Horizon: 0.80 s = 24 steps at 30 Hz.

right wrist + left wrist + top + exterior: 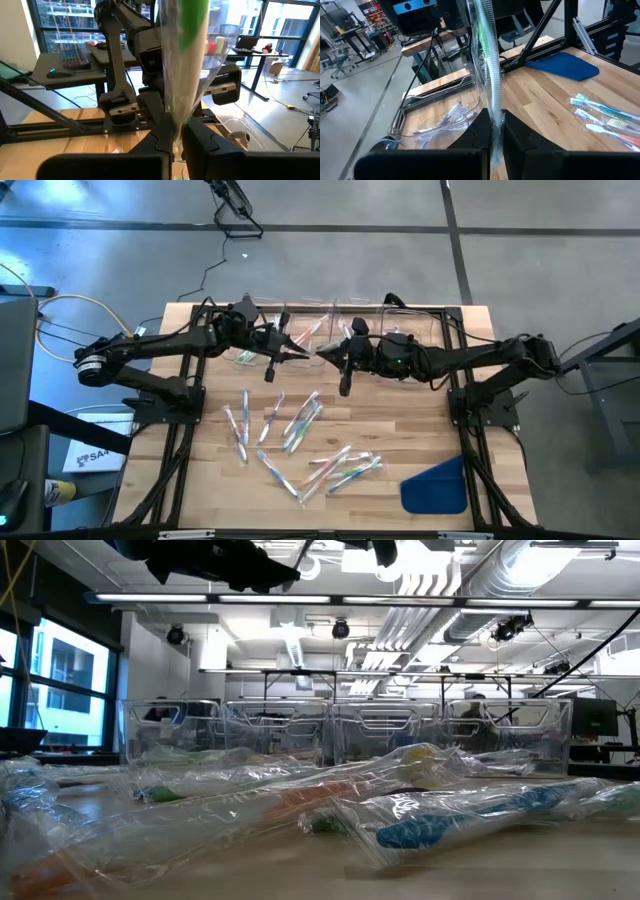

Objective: Pick & Place Toothbrushes
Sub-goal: Put the green toothbrush into the left transparent bin

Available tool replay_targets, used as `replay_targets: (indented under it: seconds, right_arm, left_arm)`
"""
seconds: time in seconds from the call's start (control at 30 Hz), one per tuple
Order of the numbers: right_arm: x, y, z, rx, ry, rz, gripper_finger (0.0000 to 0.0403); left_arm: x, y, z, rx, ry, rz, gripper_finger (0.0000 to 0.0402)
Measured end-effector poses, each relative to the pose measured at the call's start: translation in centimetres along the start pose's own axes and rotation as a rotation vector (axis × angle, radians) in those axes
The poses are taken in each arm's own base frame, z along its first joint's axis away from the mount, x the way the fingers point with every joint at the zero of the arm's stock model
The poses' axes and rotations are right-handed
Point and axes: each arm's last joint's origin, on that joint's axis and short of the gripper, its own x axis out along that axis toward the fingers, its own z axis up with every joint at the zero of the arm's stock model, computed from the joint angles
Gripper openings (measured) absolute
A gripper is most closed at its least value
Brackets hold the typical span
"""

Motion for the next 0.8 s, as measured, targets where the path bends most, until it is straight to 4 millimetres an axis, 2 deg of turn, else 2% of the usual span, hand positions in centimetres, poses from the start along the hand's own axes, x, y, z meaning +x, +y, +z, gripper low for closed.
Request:
replay_targets:
  seconds: [0.13,0.33,0.53,0.63,0.8]
  right_arm:
    - [0.0,0.0,0.0,0.001,0.0,0.004,0.0028]
    - [-0.2,0.1,0.1,0.002,0.007,-0.061,0.0107]
    - [-1.2,0.5,0.1,-0.022,0.073,-0.107,0.0176]
    - [-1.7,0.8,0.0,-0.023,0.114,-0.094,0.0193]
    - [-2.4,1.4,0.1,-0.011,0.143,-0.08,0.0194]
  left_arm:
    - [0.0,0.0,0.0,0.001,0.004,0.007,0.0014]
    - [-0.5,1.0,-0.6,-0.005,0.053,0.091,0.0014]
    - [-2.2,3.1,-2.6,-0.075,0.166,0.179,0.0014]
    - [-3.4,4.2,-3.8,-0.121,0.249,0.245,0.0014]
    - [-5.7,5.4,-6.1,-0.234,0.417,0.319,0.0014]
